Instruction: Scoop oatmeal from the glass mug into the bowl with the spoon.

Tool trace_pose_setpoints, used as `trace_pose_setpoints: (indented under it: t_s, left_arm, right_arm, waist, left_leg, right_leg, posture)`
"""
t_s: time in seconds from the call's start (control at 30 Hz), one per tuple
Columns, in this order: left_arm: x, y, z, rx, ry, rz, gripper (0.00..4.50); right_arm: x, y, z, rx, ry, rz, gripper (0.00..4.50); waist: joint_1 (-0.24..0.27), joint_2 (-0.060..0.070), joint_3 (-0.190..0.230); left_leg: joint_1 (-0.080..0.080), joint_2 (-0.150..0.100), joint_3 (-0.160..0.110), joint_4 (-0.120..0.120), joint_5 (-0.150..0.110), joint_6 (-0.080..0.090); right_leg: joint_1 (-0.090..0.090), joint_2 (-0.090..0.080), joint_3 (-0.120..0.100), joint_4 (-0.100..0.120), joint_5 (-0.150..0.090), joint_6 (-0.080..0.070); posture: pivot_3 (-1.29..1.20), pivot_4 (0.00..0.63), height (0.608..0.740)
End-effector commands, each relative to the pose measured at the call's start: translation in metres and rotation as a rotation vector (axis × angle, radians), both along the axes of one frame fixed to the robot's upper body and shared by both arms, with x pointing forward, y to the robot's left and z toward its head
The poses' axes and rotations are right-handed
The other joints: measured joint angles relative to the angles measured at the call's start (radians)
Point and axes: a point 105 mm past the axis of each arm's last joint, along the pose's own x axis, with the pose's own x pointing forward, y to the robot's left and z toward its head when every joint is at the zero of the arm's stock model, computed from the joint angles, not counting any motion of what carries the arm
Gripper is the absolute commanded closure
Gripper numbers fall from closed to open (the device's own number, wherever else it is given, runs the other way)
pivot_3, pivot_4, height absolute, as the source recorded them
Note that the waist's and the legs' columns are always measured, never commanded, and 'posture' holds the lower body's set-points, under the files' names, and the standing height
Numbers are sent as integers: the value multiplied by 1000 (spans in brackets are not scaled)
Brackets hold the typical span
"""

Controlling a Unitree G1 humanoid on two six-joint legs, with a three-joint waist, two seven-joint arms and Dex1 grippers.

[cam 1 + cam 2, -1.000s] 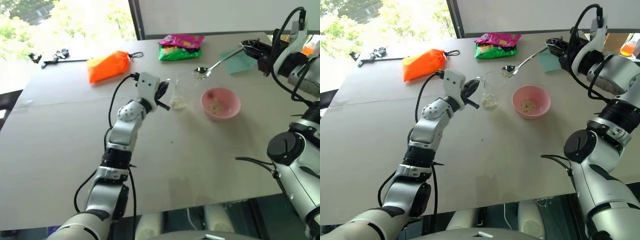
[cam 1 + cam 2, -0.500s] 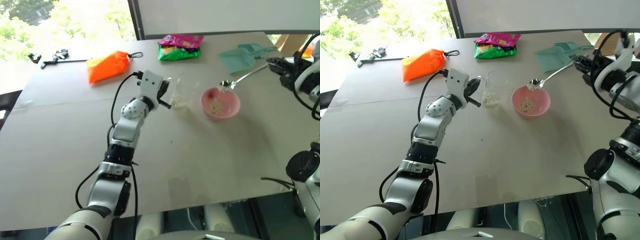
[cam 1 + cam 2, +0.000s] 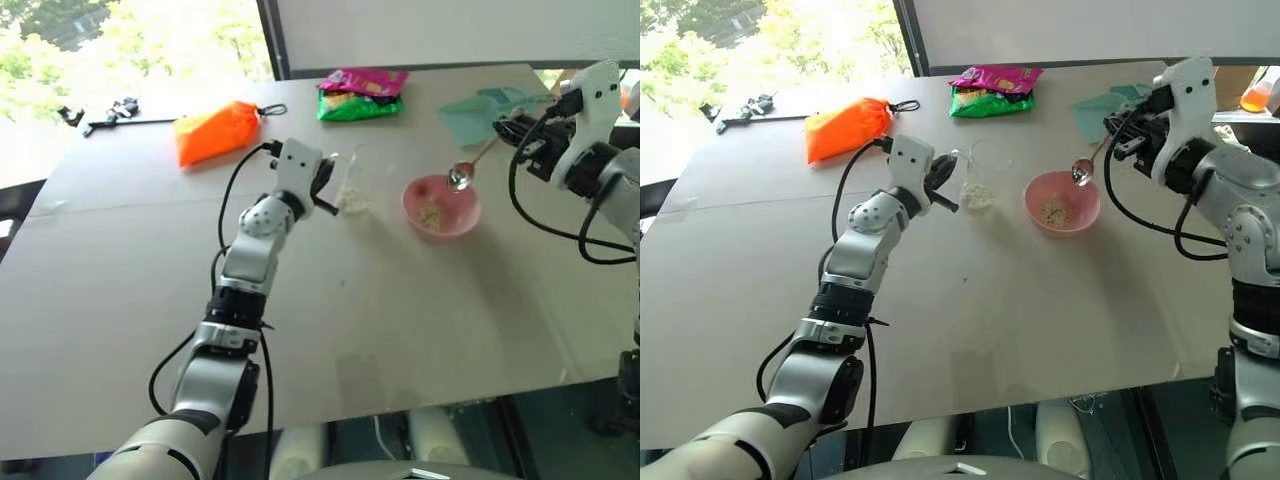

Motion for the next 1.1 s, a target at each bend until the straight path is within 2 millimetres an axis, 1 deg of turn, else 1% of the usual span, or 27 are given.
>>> trace_pose_setpoints:
  t_s: [0.03,0.13,0.2,0.3,0.4,0.47,0.6,0.73,0.83,0.9,0.93,0.97,1.0,1.03,1.1]
  left_arm:
    - [-4,-1,27,-24,-101,-3,4447]
    - [-4,-2,27,-29,-102,-6,4447]
    - [-4,-3,28,-37,-103,-10,4447]
    - [-4,-4,29,-42,-102,-11,4447]
    - [-4,-4,29,-48,-101,-12,4447]
    - [-4,-5,30,-58,-105,-15,4447]
    - [-7,-9,38,-86,-131,-36,4447]
    - [-13,-12,44,-113,-159,-62,4447]
    - [-21,-15,46,-147,-177,-79,4447]
    - [-25,-14,46,-169,-186,-82,4500]
    - [-27,-14,46,-176,-189,-83,4500]
    - [-28,-14,46,-176,-188,-83,4500]
    - [-28,-11,44,-177,-182,-73,4500]
    - [-28,-8,41,-182,-172,-59,4500]
    - [-29,-2,37,-194,-157,-35,4500]
  right_arm:
    - [-13,5,20,-24,-105,51,4500]
    - [-14,-1,41,248,-73,81,4500]
    - [-21,4,55,388,-58,150,4500]
    - [-28,16,70,543,-46,243,4500]
    - [-32,31,74,600,-21,298,4500]
    - [-32,42,71,601,-1,319,4500]
    - [-27,67,53,540,53,346,4500]
    - [-19,83,41,508,81,347,4500]
    - [-11,93,19,433,126,347,4500]
    - [-8,99,11,416,141,358,3740]
    - [-7,101,10,412,145,363,3449]
    - [-7,104,8,403,147,371,2992]
    - [-8,107,7,400,151,388,2395]
    - [-8,112,7,393,153,406,2066]
    - [-10,118,6,378,153,433,1012]
  waist:
    - [0,0,0]
    - [0,-1,0]
    - [0,-1,1]
    - [2,-1,1]
    - [3,-1,1]
    - [4,-1,1]
    - [2,-1,0]
    - [-1,-1,1]
    - [-2,-1,0]
    - [-2,-1,0]
    - [-2,-1,0]
    - [-3,-1,0]
    - [-4,-1,0]
    - [-5,-1,0]
    - [-8,-1,0]
  left_leg:
    - [0,0,0,0,0,0]
    - [0,0,0,0,0,0]
    - [0,0,0,1,0,0]
    - [0,0,0,1,0,0]
    - [0,0,0,0,0,0]
    - [0,0,0,0,0,0]
    - [0,0,0,0,0,0]
    - [0,0,0,0,0,0]
    - [0,0,0,1,0,0]
    - [0,0,0,0,0,0]
    - [0,0,0,0,0,0]
    - [0,0,0,1,0,0]
    - [0,0,0,1,0,0]
    - [0,0,0,1,0,0]
    - [0,0,0,0,0,0]
  right_leg:
    - [0,0,0,0,0,0]
    - [0,0,0,1,0,0]
    - [0,0,0,1,0,0]
    - [0,0,0,1,0,0]
    - [0,0,0,1,0,0]
    - [0,0,0,1,0,0]
    - [0,0,0,1,0,0]
    - [0,0,0,2,0,0]
    - [0,0,0,1,0,0]
    - [0,0,0,1,0,0]
    - [0,0,0,1,0,0]
    - [0,0,0,1,0,0]
    - [-1,0,0,1,0,0]
    - [-1,0,0,2,0,0]
    - [-1,0,0,2,0,0]
  posture:
    - [0,150,740]
    - [0,150,740]
    - [0,150,740]
    - [0,150,740]
    - [0,150,740]
    - [0,150,740]
    - [0,150,740]
    - [0,150,740]
    - [0,150,740]
    - [0,150,740]
    - [0,150,740]
    - [0,150,740]
    - [0,150,740]
    - [0,150,740]
    - [0,150,740]
